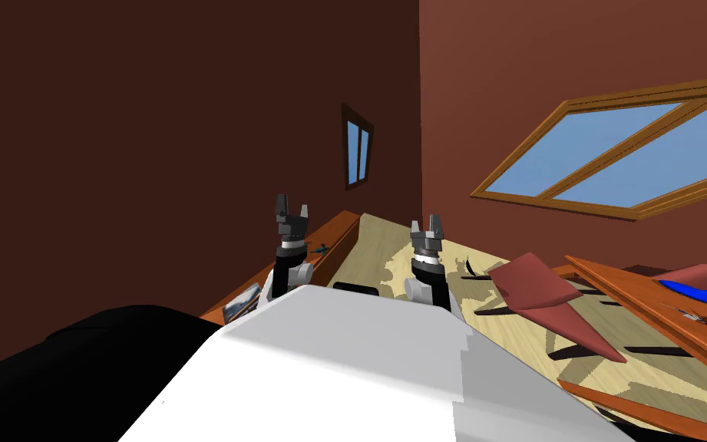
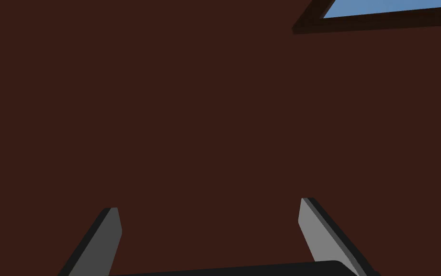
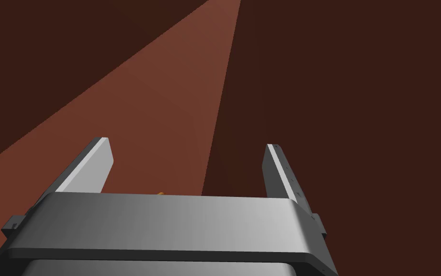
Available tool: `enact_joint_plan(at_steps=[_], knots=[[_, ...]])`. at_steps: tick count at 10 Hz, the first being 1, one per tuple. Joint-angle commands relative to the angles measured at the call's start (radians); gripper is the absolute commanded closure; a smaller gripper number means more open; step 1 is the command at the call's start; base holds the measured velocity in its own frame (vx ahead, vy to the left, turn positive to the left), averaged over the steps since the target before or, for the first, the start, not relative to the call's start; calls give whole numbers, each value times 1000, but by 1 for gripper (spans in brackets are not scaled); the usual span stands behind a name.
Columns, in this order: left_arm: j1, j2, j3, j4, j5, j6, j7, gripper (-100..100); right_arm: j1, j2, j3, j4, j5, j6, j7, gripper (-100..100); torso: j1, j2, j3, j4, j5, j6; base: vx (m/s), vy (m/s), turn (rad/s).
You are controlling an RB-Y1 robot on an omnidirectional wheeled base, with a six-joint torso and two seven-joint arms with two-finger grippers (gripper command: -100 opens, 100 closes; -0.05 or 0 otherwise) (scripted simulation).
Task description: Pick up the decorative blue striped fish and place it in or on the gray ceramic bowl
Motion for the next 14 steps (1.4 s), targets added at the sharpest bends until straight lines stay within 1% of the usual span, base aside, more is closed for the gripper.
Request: enact_joint_plan(at_steps=[1, 3, 7, 8, 12, 13, 14], knots=[[-5, 31, -3, 17, -1, 23, 1, -100, 0, 0, 0, 0, 0, 0, 0, 0, 0, 0, 0, 0, 0, 0, 9, -17, 67], [-14, 63, -5, 42, -3, 58, 3, -100, 0, 0, 0, 0, 0, 0, 0, 0, -2, -1, -1, 0, 0, 0, 19, -35, 88], [-41, 122, -10, 120, -5, 157, 8, -100, 0, 0, 0, 0, 0, 0, 0, 0, -2, -2, -1, -1, 0, 0, 27, -37, 99], [-41, 122, -10, 120, -5, 165, 8, -100, 0, 0, 0, 0, 0, 0, 0, 0, -2, -2, -1, -1, 0, 0, 19, -30, 43], [-78, 162, -11, 222, -1, 295, 12, -100, 0, 0, 0, 0, 0, 0, 0, 0, -2, -3, -1, -1, 0, 0, 31, -30, 113], [-78, 162, -11, 227, -1, 310, 12, -100, 0, 0, 0, 0, 0, 0, 0, 0, -2, -3, -2, -1, 0, 0, 29, -34, 27], [-89, 169, -10, 256, 1, 346, 13, -100, 0, 0, 0, 0, 0, 0, 0, 0, -2, -3, -2, -1, 0, 0, 17, -26, 59]])
